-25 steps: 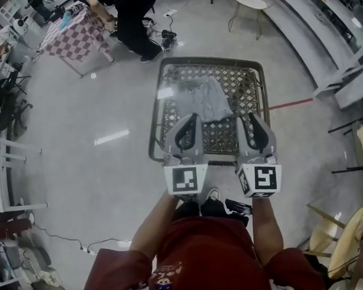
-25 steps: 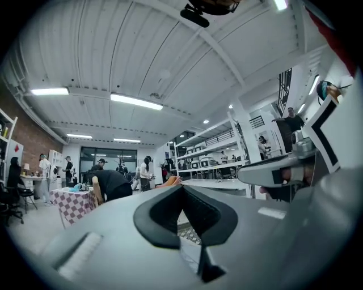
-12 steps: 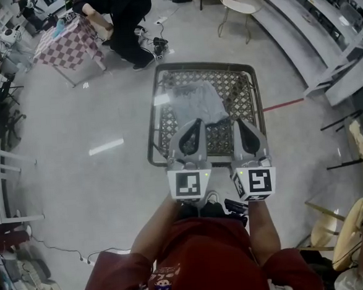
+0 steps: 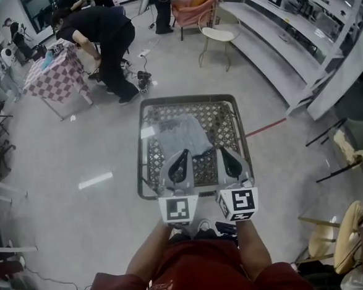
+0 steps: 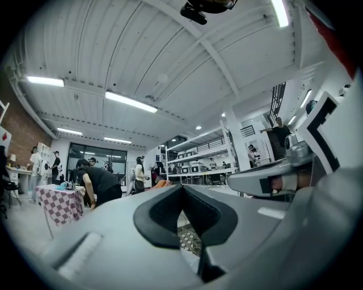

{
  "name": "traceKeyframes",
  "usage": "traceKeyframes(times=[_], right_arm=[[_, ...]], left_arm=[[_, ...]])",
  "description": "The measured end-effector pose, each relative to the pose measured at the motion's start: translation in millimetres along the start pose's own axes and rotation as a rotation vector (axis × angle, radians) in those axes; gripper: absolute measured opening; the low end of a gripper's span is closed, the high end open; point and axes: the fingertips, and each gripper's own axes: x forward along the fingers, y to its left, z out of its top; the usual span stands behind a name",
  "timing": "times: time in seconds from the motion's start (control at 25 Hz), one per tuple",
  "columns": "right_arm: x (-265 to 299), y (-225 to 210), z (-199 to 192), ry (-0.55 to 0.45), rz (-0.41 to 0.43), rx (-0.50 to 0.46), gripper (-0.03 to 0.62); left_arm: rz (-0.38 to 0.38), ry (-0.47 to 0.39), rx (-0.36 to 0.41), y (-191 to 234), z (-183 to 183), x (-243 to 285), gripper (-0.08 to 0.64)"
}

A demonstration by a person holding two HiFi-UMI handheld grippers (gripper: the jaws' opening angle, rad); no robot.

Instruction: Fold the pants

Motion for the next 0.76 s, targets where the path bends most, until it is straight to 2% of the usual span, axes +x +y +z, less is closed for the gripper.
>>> traceKeyframes(times=[0.12, 0.6, 0.76], right_arm=[[3.3, -1.7, 1.1, -0.001, -0.004, -0.008, 0.002], [15.3, -4.9, 5.3, -0.006, -0.001, -0.037, 0.002], [13.2, -11.2, 5.5, -0.009, -0.010, -0.041, 0.002]], left_arm=[[0.007, -0.012, -0.022, 2.9, 1.9, 3.7, 0.006], [0.025, -0.001, 0.012, 11.5, 1.1, 10.7, 0.006], [0.035, -0.001, -0.016, 10.3, -0.7, 11.4, 0.006]])
